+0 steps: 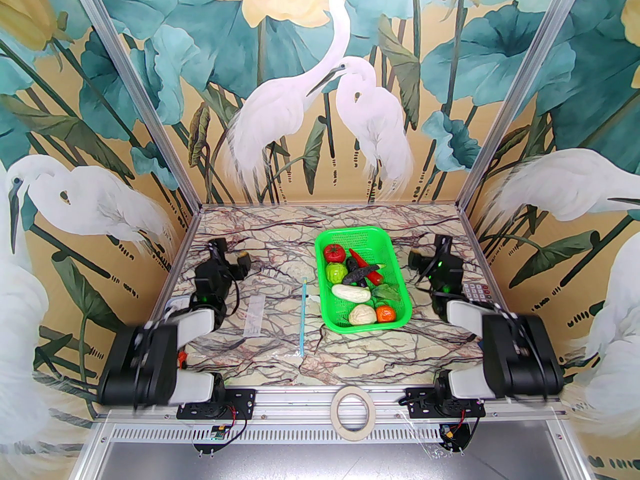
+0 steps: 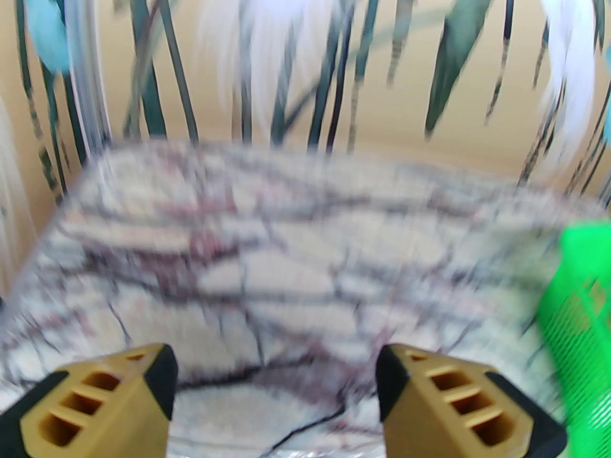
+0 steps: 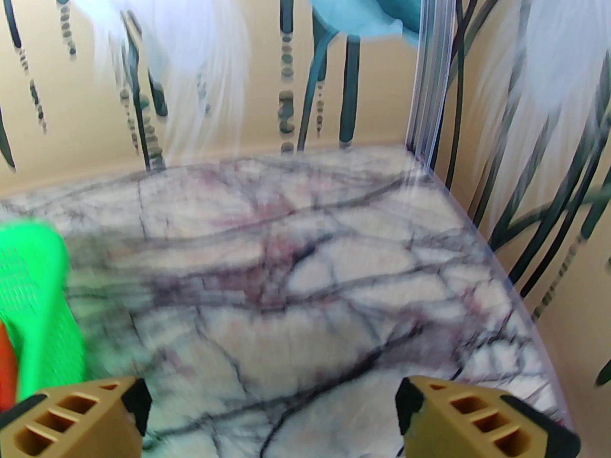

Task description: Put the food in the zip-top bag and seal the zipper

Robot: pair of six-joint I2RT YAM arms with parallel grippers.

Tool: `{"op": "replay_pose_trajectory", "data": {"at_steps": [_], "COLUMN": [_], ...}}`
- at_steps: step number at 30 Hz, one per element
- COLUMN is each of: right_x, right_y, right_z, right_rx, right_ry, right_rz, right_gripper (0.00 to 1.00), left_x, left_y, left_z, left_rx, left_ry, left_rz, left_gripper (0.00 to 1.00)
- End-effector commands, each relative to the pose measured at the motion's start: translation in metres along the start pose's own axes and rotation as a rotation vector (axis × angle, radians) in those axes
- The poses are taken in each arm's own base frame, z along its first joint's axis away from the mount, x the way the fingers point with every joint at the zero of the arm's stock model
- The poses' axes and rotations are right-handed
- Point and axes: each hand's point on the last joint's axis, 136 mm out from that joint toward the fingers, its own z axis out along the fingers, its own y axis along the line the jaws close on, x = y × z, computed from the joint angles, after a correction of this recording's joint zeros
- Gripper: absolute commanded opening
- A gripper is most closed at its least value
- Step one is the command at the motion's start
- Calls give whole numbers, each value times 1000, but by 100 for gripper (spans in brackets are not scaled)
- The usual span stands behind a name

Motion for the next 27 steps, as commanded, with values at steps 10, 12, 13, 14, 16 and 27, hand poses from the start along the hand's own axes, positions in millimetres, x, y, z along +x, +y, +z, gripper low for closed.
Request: {"op": "replay_pose_trajectory", "data": {"at_steps": [10, 12, 13, 14, 16, 27], "right_x": [-4, -1, 1, 3, 9, 49], "right_y": [43, 51, 56, 59, 68, 122], "right_z": [-111, -127, -134, -139, -147, -132], "right_rx": [-111, -141, -159, -170, -192, -204], "right_ry": [289, 291, 294, 296, 325, 521], "right_rz": [236, 267, 277, 286, 302, 145], "right_gripper": [94, 94, 94, 94, 94, 95], "left_x": [40, 59, 69, 79, 100, 165], "left_y": [-112, -122, -127, -132, -143, -187], "left_z": [-71, -85, -92, -99, -112, -138], "left_rx": [126, 141, 151, 163, 181, 267], "left_ry": [451, 529, 568, 602, 675, 886], "left_rz": [60, 53, 41, 31, 15, -1], "left_gripper": [64, 63, 63, 63, 63, 57]}}
